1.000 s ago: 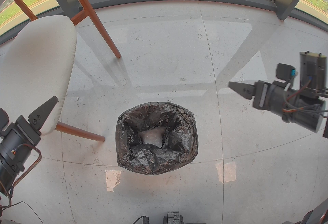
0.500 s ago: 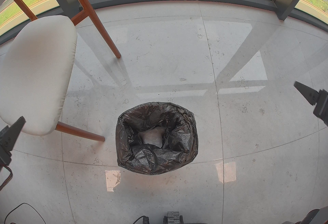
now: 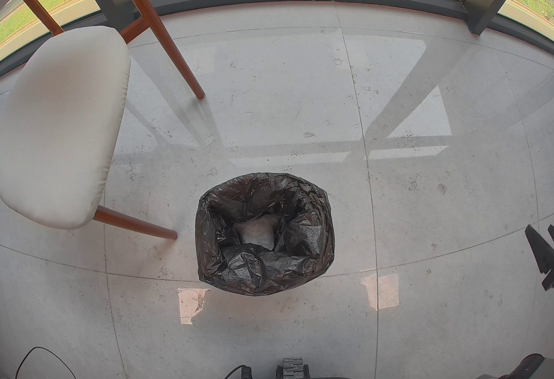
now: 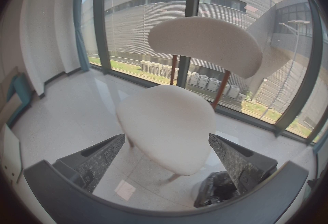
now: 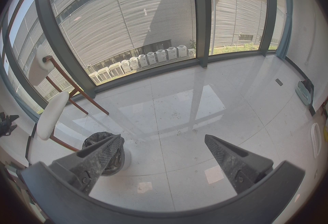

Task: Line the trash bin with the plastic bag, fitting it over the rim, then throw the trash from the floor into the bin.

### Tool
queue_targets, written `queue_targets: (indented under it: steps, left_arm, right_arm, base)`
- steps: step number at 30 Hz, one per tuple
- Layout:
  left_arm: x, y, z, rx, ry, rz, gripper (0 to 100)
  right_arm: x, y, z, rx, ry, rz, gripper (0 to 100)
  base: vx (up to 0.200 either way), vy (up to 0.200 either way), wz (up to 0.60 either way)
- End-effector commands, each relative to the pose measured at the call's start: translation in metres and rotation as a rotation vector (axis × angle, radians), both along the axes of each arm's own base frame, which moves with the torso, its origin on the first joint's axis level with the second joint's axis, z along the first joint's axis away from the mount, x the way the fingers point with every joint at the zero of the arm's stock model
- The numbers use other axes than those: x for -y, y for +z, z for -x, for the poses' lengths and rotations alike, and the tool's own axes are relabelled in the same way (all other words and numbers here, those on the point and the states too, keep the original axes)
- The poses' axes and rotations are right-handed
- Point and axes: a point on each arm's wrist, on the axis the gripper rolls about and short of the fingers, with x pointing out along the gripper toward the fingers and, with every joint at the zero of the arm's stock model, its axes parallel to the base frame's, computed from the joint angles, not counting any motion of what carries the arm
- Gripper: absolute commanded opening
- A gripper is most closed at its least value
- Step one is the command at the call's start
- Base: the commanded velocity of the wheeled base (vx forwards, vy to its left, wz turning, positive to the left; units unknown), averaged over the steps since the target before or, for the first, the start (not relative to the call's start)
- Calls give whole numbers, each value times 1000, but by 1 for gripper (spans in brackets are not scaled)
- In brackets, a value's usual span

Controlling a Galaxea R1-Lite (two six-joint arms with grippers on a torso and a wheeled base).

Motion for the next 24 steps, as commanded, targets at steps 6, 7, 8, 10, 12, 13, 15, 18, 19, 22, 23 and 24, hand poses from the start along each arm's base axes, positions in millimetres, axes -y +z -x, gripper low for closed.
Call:
queue_targets:
  steps: [6,7,8,10,12,13,15,18,19,22,23,24]
  left_arm:
    - [-1,-40,42,-79,177,11,100]
    - [-1,-43,44,-86,171,10,100]
    - [-1,-50,48,-108,145,4,100]
    - [0,-60,53,-130,101,-18,100]
    - [1,-68,56,-141,80,-41,100]
    - [1,-70,57,-146,75,-47,100]
    - [1,-82,62,-168,49,-91,100]
    - [2,-96,69,-185,15,-121,100]
    - [2,-98,69,-197,10,-122,100]
    - [2,-101,69,-208,4,-123,100]
    - [3,-112,64,-256,-42,-133,100]
    - [3,-116,61,-270,-64,-145,100]
  right_arm:
    - [8,-46,40,91,-18,53,100]
    - [9,-49,42,96,-18,64,100]
    - [9,-52,46,114,-16,85,100]
    - [10,-59,53,110,-12,101,100]
    - [12,-67,59,99,-10,106,100]
    - [12,-69,61,98,-12,106,100]
    - [14,-81,69,86,-13,126,100]
    - [13,-81,68,75,-14,125,100]
    - [13,-81,68,74,-14,122,100]
    - [13,-81,68,71,-14,121,100]
    - [13,-81,68,71,-9,121,100]
    - [13,-81,68,71,-6,127,100]
  base:
    - [0,0,0]
    - [0,0,0]
    - [0,0,0]
    - [0,0,0]
    - [0,0,0]
    - [0,0,0]
    - [0,0,0]
    - [0,0,0]
    - [0,0,0]
    - [0,0,0]
    - [0,0,0]
    - [0,0,0]
